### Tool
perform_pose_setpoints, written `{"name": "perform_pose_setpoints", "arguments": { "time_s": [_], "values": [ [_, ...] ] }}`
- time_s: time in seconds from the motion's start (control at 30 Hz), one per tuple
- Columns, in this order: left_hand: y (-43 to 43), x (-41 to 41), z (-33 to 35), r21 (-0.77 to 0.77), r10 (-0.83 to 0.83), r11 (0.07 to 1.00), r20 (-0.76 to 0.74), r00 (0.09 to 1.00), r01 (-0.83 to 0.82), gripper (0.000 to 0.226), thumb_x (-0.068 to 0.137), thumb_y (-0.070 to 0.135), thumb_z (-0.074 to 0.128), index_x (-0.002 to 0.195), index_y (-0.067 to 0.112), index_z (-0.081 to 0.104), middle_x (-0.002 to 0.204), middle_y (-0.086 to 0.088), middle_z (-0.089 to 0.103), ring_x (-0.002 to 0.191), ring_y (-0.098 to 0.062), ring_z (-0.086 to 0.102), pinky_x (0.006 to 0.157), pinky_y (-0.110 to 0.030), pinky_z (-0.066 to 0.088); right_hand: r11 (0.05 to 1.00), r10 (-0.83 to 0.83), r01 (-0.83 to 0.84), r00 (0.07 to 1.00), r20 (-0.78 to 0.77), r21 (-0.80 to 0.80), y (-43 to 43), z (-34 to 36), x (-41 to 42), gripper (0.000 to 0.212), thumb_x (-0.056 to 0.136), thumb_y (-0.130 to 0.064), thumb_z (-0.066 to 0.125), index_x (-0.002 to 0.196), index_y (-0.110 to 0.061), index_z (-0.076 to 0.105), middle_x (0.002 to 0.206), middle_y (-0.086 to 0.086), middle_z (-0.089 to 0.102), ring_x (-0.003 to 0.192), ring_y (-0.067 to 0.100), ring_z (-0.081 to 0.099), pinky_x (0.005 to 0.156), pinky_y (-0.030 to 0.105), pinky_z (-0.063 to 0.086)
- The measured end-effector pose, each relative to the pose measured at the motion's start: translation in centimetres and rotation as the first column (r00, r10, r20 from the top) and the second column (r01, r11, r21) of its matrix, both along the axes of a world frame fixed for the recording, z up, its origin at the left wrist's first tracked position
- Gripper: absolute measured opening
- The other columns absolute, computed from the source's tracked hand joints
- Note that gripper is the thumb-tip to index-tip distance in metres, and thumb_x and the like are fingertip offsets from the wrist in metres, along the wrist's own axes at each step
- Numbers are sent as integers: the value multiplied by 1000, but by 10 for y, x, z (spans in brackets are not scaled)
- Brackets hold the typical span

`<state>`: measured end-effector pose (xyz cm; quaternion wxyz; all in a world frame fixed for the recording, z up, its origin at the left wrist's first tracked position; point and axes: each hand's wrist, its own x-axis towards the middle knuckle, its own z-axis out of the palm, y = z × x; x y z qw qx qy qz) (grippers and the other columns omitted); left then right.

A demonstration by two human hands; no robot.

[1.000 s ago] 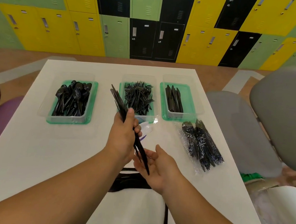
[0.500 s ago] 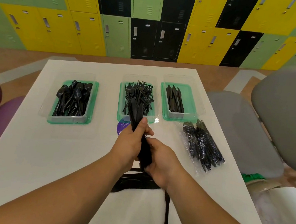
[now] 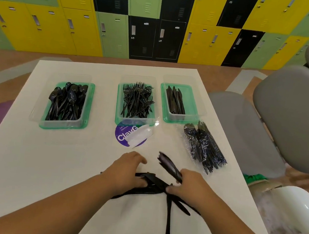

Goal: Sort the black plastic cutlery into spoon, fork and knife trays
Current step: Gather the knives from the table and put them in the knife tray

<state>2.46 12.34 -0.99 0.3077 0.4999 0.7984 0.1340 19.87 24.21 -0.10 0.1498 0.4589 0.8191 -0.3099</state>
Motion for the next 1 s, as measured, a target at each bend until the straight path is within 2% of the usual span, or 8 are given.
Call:
{"name": "perform_pose_setpoints", "arguments": {
  "time_s": [0.1,0.2,0.3,0.53,0.63,0.77,0.9,1.0],
  "values": [
    [-15,4,-21,-35,-138,990,-168,976,134,75,74,48,72,137,26,39,140,8,36,127,-13,36,106,-26,34,998,8,-17,987,160,55,-12,-12,17,75,60,-64,76,109,-15,47,102,0,45,86,16,54,59,23,39],
    [-21,6,-28,-44,-165,986,-238,957,159,75,74,47,71,137,25,37,136,7,37,123,-14,37,103,-27,37,997,11,-29,974,225,74,-19,-22,24,91,57,-67,75,121,-14,40,116,3,41,102,20,57,70,26,42],
    [-19,3,-29,-60,-172,985,-271,947,162,58,79,41,68,130,24,44,127,5,44,114,-14,41,95,-26,41,995,47,-63,981,186,81,-19,-25,20,80,64,-60,77,119,-14,42,117,4,43,100,19,57,70,26,40],
    [-14,-7,-32,-90,-115,991,-204,972,99,23,89,28,58,110,21,54,104,5,49,92,-10,41,80,-19,36,988,104,-106,994,17,116,-13,-33,8,38,86,-35,63,115,-13,52,109,4,52,87,14,49,71,20,36],
    [-14,-7,-32,-136,-126,986,-203,971,100,19,89,28,54,107,19,56,96,6,43,87,-11,41,74,-20,34,984,103,-101,995,-3,146,-14,-40,1,27,90,-25,56,111,-9,55,98,3,50,82,12,44,67,20,35],
    [-16,-4,-33,-178,-190,973,-259,947,146,20,92,23,49,110,17,55,101,1,45,87,-10,38,75,-20,34,982,111,-109,994,-8,153,-17,-44,-5,26,91,-27,53,109,-9,58,85,-2,46,78,14,47,54,16,31],
    [-22,-2,-34,-165,-171,978,-283,944,128,19,93,9,41,110,17,46,112,-4,51,86,-14,39,78,-26,39,971,161,-153,987,-30,186,-16,-41,-3,26,94,-29,49,113,-12,53,108,5,54,91,17,53,70,21,35],
    [-27,-7,-30,-148,-52,989,-213,976,21,12,95,13,38,106,17,40,99,-5,56,80,-19,49,69,-26,35,989,130,-120,984,-123,83,-12,-35,1,11,96,-26,46,104,-18,45,93,4,55,70,13,50,59,25,40]
  ]
}}
